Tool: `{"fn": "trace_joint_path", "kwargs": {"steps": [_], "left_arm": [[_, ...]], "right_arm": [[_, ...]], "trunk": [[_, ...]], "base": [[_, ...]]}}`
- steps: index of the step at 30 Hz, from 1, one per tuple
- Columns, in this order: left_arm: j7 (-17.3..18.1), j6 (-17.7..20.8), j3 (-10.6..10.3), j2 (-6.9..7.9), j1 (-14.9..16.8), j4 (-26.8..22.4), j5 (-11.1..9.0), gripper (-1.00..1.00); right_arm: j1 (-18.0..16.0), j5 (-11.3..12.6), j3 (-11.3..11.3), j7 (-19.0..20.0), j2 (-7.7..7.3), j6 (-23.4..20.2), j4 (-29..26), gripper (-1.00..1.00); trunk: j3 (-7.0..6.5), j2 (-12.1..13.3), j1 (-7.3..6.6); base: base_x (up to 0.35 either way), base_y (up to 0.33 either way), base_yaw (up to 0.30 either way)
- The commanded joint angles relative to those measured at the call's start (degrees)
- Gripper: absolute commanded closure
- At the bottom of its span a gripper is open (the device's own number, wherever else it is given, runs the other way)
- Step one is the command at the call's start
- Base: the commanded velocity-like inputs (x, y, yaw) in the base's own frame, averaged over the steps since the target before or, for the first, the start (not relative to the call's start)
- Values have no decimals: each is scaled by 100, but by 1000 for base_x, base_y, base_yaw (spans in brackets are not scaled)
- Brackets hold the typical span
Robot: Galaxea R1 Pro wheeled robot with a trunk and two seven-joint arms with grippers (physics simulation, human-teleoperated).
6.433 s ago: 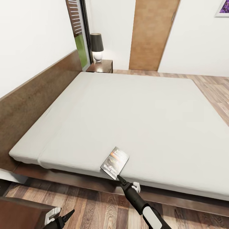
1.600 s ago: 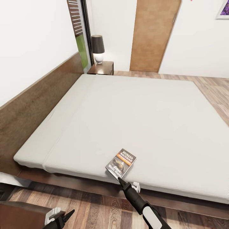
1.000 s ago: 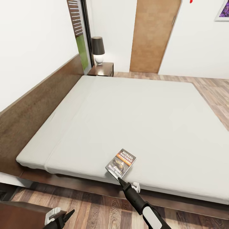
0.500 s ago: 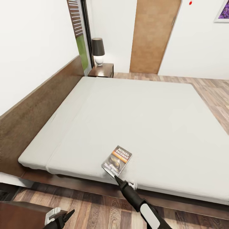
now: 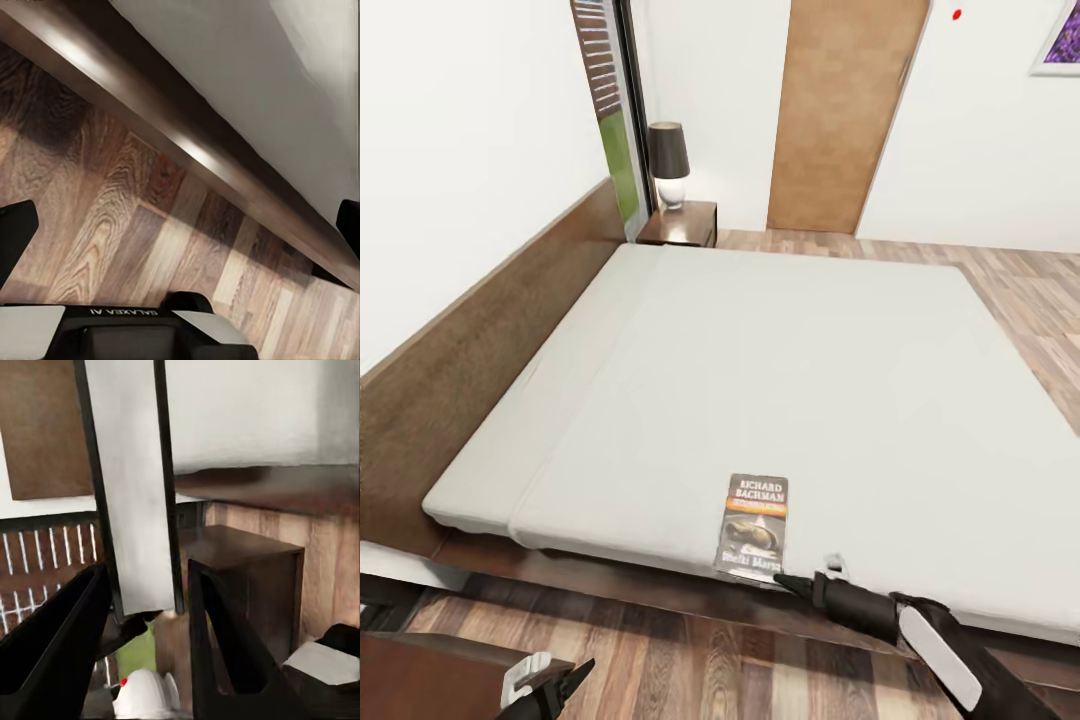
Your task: In the bedroom, move the book from the bed onto either nightstand, and place the two sandals side by side next to the bed.
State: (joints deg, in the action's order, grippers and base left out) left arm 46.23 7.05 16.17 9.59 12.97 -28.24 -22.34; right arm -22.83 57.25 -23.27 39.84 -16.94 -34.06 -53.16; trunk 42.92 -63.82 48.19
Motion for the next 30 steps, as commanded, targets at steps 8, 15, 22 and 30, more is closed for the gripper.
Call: {"fn": "trace_joint_path", "kwargs": {"steps": [8,15,22,30], "left_arm": [[26,60,9,-1,3,2,-34,-100],[39,60,13,-1,3,2,-38,-100],[33,60,6,-28,3,11,-35,-100],[26,52,6,-121,3,11,-30,-100]], "right_arm": [[64,-120,-23,1360,-1703,290,1008,100],[68,-370,-27,2231,-1796,1752,2402,100],[68,-769,-65,2421,-1677,2065,2898,100],[67,-918,-55,2428,-1612,2317,2948,100]], "trunk": [[-140,320,-176],[-266,600,-330],[-392,881,-483],[-535,1202,-659]], "base": [[0,0,0],[0,0,0],[0,0,0],[0,0,0]]}}
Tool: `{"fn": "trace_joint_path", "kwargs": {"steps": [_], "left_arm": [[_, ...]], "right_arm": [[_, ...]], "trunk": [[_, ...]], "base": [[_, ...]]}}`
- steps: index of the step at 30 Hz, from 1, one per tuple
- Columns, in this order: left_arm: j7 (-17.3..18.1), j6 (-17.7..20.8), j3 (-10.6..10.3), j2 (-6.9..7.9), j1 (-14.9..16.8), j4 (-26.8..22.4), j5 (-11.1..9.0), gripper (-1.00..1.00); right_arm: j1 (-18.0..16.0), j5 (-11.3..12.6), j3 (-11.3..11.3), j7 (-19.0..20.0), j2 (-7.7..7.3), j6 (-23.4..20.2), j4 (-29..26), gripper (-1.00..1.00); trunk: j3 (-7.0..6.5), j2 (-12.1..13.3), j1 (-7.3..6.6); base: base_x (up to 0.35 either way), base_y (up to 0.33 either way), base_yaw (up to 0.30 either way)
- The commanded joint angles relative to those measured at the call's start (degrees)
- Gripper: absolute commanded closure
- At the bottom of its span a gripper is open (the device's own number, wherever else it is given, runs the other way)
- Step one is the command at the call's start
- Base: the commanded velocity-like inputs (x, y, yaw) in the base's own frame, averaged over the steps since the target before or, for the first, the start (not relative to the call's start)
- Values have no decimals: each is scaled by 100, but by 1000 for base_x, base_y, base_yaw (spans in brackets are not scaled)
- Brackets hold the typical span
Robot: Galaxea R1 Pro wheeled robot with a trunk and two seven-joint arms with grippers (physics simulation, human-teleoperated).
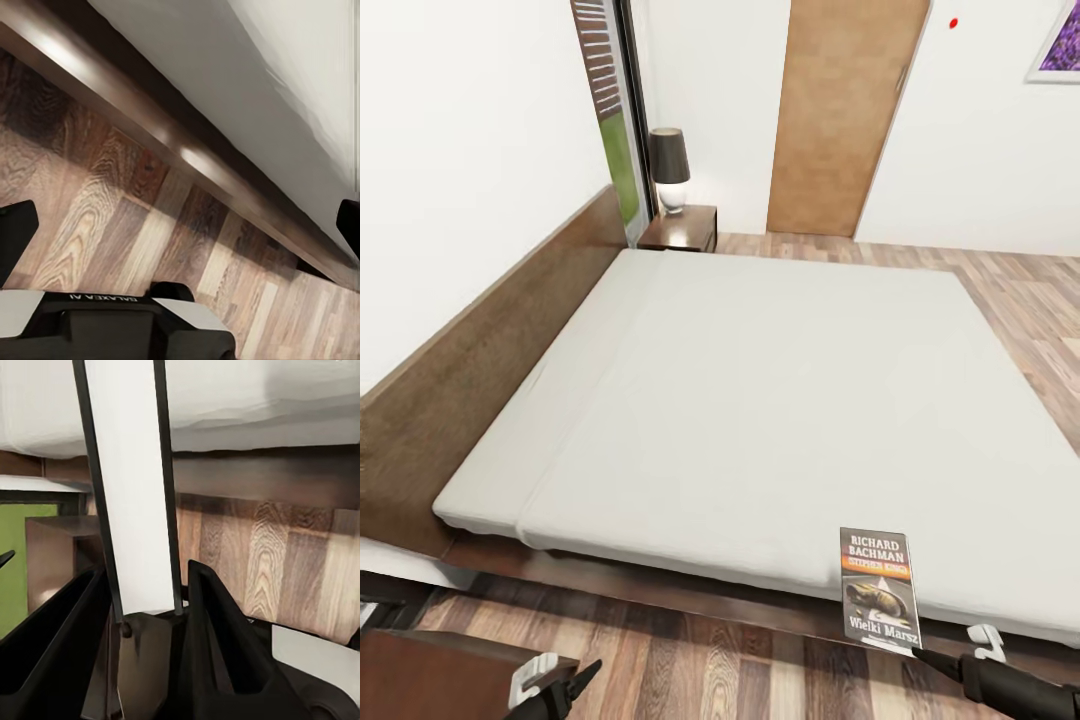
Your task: In the bedroom, move the book from the bed onto either nightstand, and place the two sandals side by side next to the bed.
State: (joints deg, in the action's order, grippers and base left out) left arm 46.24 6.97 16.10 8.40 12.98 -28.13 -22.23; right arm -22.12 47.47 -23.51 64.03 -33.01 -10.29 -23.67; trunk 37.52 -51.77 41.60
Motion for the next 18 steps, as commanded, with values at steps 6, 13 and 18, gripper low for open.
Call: {"fn": "trace_joint_path", "kwargs": {"steps": [6,13,18], "left_arm": [[18,-6,14,-52,3,6,-44,-100],[23,-36,16,-51,3,10,-44,-100],[21,-38,16,-57,3,10,-44,-100]], "right_arm": [[-3,61,-30,4,-4,5,3,100],[-3,61,-33,4,8,69,3,100],[-3,52,-42,-13,171,131,3,100]], "trunk": [[-104,239,-132],[-230,519,-286],[-319,720,-395]], "base": [[0,0,0],[0,0,0],[0,0,0]]}}
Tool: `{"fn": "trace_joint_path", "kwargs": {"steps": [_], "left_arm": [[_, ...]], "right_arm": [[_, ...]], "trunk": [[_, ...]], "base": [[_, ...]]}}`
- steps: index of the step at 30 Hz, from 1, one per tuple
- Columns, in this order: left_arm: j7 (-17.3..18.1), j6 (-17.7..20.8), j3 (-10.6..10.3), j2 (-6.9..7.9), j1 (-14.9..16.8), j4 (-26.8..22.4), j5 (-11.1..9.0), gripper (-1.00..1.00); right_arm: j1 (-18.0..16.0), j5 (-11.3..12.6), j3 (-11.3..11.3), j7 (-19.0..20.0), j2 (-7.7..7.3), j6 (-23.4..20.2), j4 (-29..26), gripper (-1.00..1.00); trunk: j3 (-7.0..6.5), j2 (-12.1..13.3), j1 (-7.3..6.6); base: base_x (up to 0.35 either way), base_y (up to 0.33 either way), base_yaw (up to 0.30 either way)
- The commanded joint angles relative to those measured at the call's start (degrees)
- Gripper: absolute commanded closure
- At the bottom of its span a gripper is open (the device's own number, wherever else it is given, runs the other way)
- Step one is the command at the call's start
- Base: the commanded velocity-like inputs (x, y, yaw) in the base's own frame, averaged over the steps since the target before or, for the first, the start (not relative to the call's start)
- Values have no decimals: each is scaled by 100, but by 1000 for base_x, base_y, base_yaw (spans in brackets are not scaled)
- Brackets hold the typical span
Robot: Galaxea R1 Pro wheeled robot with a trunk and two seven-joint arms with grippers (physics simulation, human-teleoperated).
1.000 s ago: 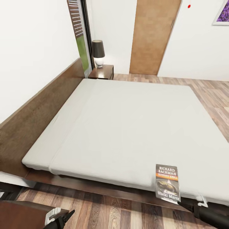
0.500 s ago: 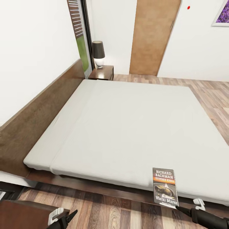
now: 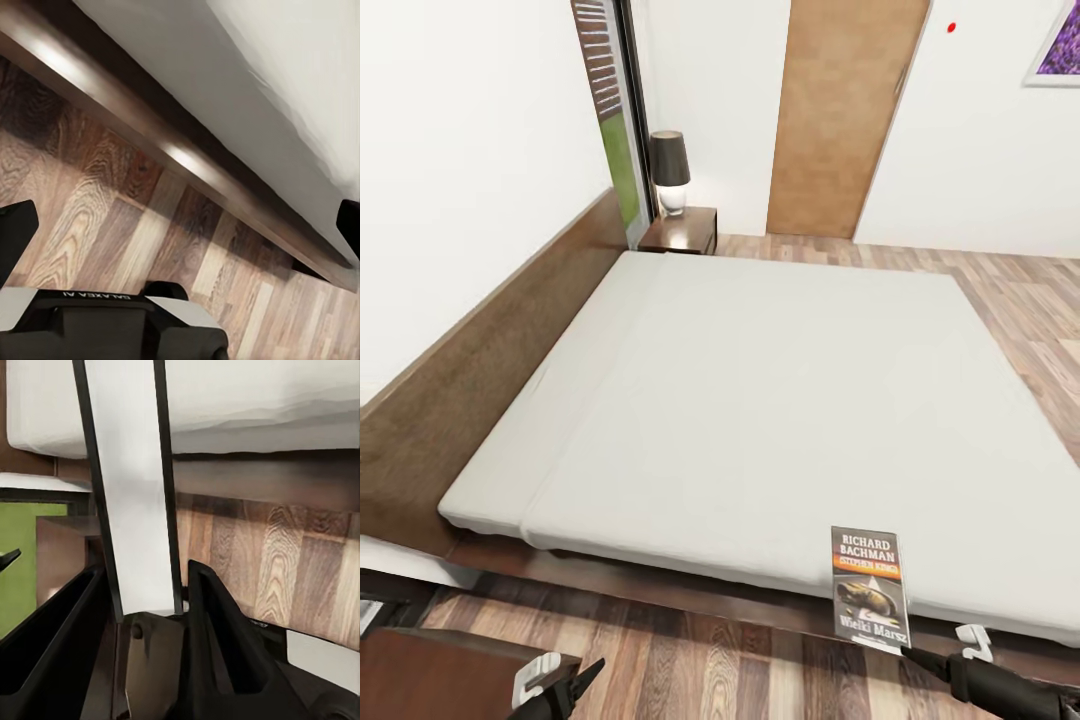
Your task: In the bedroom, move the book from the bed onto either nightstand, and place the two sandals side by side next to the bed.
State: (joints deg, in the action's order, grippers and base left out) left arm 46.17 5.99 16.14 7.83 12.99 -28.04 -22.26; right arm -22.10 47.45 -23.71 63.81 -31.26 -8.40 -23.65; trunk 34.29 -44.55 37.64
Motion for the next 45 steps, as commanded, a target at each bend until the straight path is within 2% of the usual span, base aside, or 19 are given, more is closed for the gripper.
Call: {"fn": "trace_joint_path", "kwargs": {"steps": [1,18,23,26,30,45], "left_arm": [[29,60,12,-1,2,0,-41,-100],[24,60,11,-1,2,0,-41,-100],[24,60,10,-27,2,0,-41,-100],[24,60,12,-55,2,0,-41,-100],[24,60,12,-62,2,0,-41,-100],[7,60,12,-70,2,0,-41,-100]], "right_arm": [[-5,54,-21,9,5,-54,0,100],[-5,53,-28,-40,91,-47,14,100],[-5,55,-28,-44,102,-42,409,100],[-5,54,-17,-38,267,-33,689,100],[-6,54,-18,-28,328,-30,755,100],[-5,53,-18,-34,340,-30,765,100]], "trunk": [[-14,37,-22],[-319,719,-395],[-409,920,-505],[-462,1040,-571],[-534,1200,-659],[-804,1802,-988]], "base": [[0,0,0],[0,0,0],[0,0,0],[0,0,0],[0,0,0],[0,0,0]]}}
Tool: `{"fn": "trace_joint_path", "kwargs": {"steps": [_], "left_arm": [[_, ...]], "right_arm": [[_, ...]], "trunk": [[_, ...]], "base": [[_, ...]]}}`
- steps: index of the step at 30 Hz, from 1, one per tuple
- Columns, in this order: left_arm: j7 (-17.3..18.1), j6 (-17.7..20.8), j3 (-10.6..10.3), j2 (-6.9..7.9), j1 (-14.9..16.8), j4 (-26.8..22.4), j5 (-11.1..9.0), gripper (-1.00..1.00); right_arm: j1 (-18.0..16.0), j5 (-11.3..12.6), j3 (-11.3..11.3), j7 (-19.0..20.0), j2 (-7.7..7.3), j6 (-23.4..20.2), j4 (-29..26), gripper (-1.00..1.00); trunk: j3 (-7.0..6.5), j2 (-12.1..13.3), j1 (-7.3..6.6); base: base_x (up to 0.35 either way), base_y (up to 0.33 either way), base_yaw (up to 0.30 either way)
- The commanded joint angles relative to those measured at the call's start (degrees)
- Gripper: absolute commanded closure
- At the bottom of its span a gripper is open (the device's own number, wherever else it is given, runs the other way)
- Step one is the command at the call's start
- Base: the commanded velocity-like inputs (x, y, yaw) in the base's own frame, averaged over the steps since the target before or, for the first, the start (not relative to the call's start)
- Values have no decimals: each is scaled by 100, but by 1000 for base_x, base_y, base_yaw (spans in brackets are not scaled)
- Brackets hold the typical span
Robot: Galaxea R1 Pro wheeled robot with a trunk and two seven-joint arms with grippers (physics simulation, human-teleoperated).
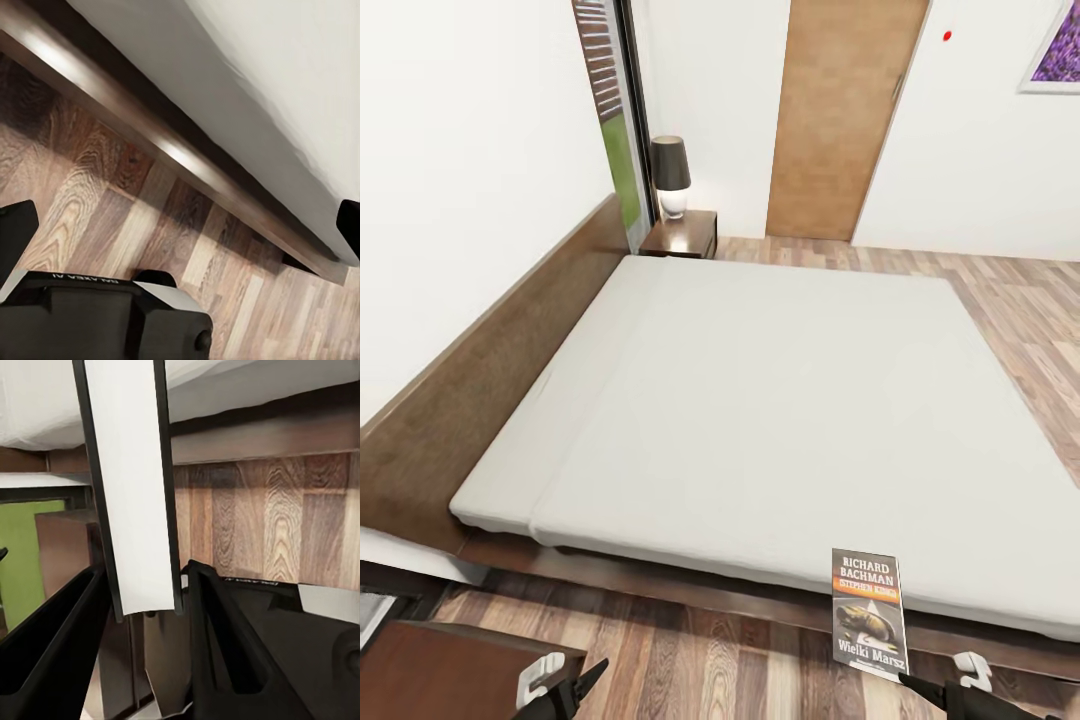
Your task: In the bedroom, move the book from the bed onto either nightstand, and place the two sandals side by side next to the bed.
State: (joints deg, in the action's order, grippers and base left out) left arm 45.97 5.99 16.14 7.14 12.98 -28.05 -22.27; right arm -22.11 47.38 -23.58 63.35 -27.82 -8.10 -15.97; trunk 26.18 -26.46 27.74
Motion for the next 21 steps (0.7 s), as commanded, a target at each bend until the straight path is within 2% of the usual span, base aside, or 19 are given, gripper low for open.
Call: {"fn": "trace_joint_path", "kwargs": {"steps": [1,8,13,21], "left_arm": [[-2,60,12,-1,3,1,-41,-100],[-180,56,9,-2,3,1,-41,-100],[-190,-58,11,-2,3,1,-41,-100],[-194,-122,5,-2,3,1,-41,-100]], "right_arm": [[-4,60,-31,12,-5,-60,-2,100],[-4,60,-28,11,4,41,6,100],[-4,64,-28,11,4,288,14,100],[-4,69,-24,17,4,350,15,100]], "trunk": [[-12,34,-20],[-63,34,-20],[-109,34,-20],[-183,34,-20]], "base": [[0,0,0],[0,0,0],[0,0,0],[0,0,0]]}}
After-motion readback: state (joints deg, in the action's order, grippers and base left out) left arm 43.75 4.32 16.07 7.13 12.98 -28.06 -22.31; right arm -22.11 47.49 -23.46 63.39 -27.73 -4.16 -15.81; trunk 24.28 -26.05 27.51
